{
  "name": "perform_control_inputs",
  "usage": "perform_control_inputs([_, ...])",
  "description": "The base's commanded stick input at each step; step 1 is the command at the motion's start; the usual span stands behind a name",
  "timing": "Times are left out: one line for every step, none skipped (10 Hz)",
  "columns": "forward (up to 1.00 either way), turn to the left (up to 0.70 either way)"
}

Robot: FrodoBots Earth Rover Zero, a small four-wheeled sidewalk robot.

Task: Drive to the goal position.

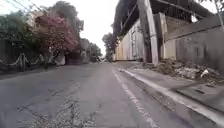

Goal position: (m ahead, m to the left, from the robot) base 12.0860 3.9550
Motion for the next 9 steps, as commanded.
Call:
perform_control_inputs([1.00, 0.00])
perform_control_inputs([1.00, 0.00])
perform_control_inputs([1.00, 0.00])
perform_control_inputs([1.00, 0.00])
perform_control_inputs([1.00, 0.00])
perform_control_inputs([1.00, 0.00])
perform_control_inputs([1.00, 0.00])
perform_control_inputs([1.00, 0.00])
perform_control_inputs([1.00, 0.00])
